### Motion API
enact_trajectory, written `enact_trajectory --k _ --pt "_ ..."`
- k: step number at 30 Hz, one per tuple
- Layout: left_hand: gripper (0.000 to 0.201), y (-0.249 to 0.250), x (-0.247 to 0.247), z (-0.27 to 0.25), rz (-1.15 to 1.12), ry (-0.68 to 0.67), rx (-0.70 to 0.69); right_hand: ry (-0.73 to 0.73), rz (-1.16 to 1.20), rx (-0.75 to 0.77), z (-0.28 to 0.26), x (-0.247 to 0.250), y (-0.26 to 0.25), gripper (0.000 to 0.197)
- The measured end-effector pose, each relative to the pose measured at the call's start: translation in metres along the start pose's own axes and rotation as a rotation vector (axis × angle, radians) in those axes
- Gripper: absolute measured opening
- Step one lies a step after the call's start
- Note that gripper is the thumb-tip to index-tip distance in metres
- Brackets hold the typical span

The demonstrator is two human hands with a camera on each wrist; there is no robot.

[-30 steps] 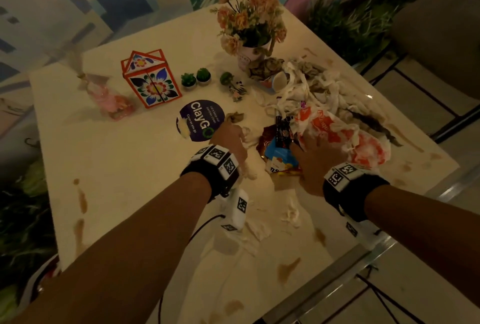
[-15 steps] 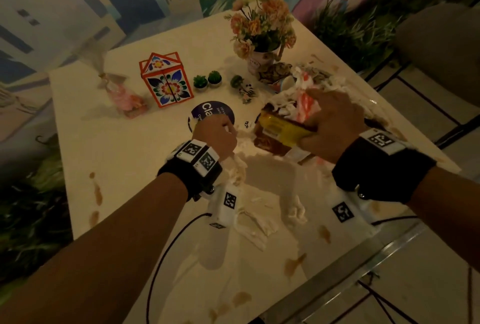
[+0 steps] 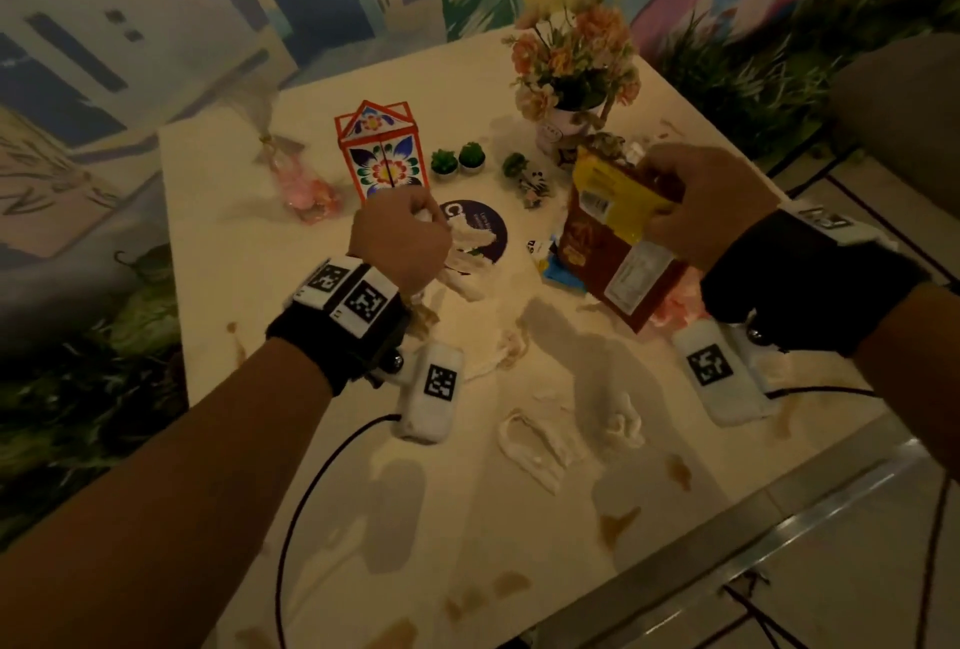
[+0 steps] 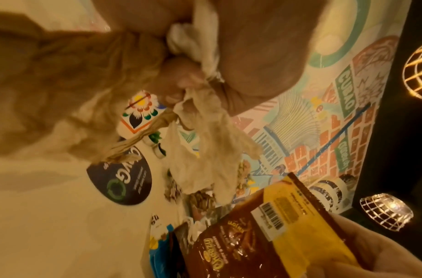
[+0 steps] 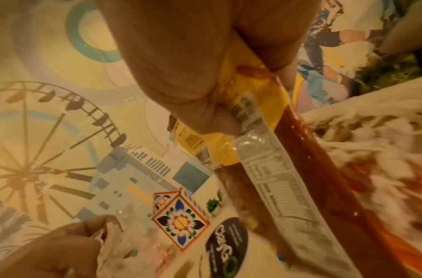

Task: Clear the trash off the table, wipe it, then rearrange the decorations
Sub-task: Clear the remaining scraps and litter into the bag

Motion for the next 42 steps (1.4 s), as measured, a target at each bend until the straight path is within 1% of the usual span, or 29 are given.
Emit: enact_trajectory --k 3,6,9,11,13,16,19,21,23,25,27,29,31,33,34,36,37,38,39,40,41,42 --pt "0.024 -0.022 0.035 -0.01 -0.021 0.065 0.02 0.067 0.03 0.102 -0.004 0.01 -0.032 0.047" --pt "0.017 -0.051 0.078 -0.028 -0.033 0.138 0.041 0.106 0.045 0.163 -0.011 0.009 -0.065 0.044" --pt "0.013 -0.099 0.123 -0.055 -0.02 0.189 0.141 0.114 0.061 0.237 -0.03 0.0 -0.103 0.042" --pt "0.01 -0.137 0.155 -0.078 -0.029 0.242 0.223 0.075 0.084 0.314 -0.049 -0.015 -0.137 0.039" --pt "0.011 -0.175 0.188 -0.104 0.056 0.283 0.281 0.028 0.101 0.391 -0.073 -0.037 -0.177 0.038" --pt "0.011 -0.241 0.224 -0.143 0.111 0.291 0.386 -0.042 0.101 0.462 -0.11 -0.084 -0.237 0.04" --pt "0.012 -0.313 0.242 -0.183 0.144 0.253 0.53 -0.167 0.119 0.531 -0.151 -0.147 -0.294 0.034" --pt "0.016 -0.352 0.247 -0.203 0.155 0.223 0.562 -0.245 0.108 0.567 -0.178 -0.193 -0.329 0.032" --pt "0.019 -0.387 0.249 -0.22 0.116 0.209 0.599 -0.32 0.077 0.564 -0.202 -0.24 -0.357 0.033" --pt "0.02 -0.42 0.244 -0.233 0.082 0.163 0.636 -0.388 0.063 0.516 -0.221 -0.285 -0.376 0.039" --pt "0.019 -0.451 0.237 -0.242 0.074 0.095 0.669 -0.445 0.015 0.465 -0.235 -0.329 -0.386 0.046" --pt "0.016 -0.482 0.227 -0.251 0.09 0.014 0.688 -0.509 -0.078 0.4 -0.246 -0.378 -0.387 0.048" --pt "0.015 -0.512 0.211 -0.262 0.077 -0.08 0.726 -0.542 -0.131 0.321 -0.251 -0.427 -0.38 0.044" --pt "0.021 -0.544 0.186 -0.278 0.065 -0.189 0.768 -0.569 -0.164 0.244 -0.255 -0.477 -0.368 0.042" --pt "0.024 -0.557 0.174 -0.287 0.077 -0.255 0.787 -0.601 -0.185 0.208 -0.259 -0.503 -0.359 0.045" --pt "0.028 -0.582 0.153 -0.299 0.08 -0.313 0.794 -0.673 -0.283 0.179 -0.271 -0.553 -0.341 0.049" --pt "0.031 -0.594 0.144 -0.302 0.086 -0.313 0.778 -0.701 -0.334 0.18 -0.278 -0.576 -0.331 0.05" --pt "0.034 -0.603 0.133 -0.306 0.119 -0.376 0.76 -0.717 -0.356 0.19 -0.283 -0.597 -0.323 0.052" --pt "0.038 -0.61 0.124 -0.309 0.081 -0.36 0.772 -0.732 -0.359 0.199 -0.287 -0.614 -0.317 0.055" --pt "0.041 -0.619 0.113 -0.31 0.078 -0.381 0.743 -0.747 -0.343 0.201 -0.289 -0.633 -0.31 0.058" --pt "0.043 -0.627 0.104 -0.309 0.019 -0.344 0.721 -0.779 -0.338 0.196 -0.29 -0.652 -0.303 0.059" --pt "0.045 -0.631 0.091 -0.309 0.076 -0.424 0.672 -0.817 -0.33 0.193 -0.292 -0.67 -0.296 0.059"
Point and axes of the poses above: each hand's wrist, its own z-axis towards the middle knuckle, its own x-axis out of the back of the hand, y = z × x, the point moved 10 cm from there along z, towards the middle knuckle, and after that the axes turned 13 degrees about -x, right-handed, at the moved point
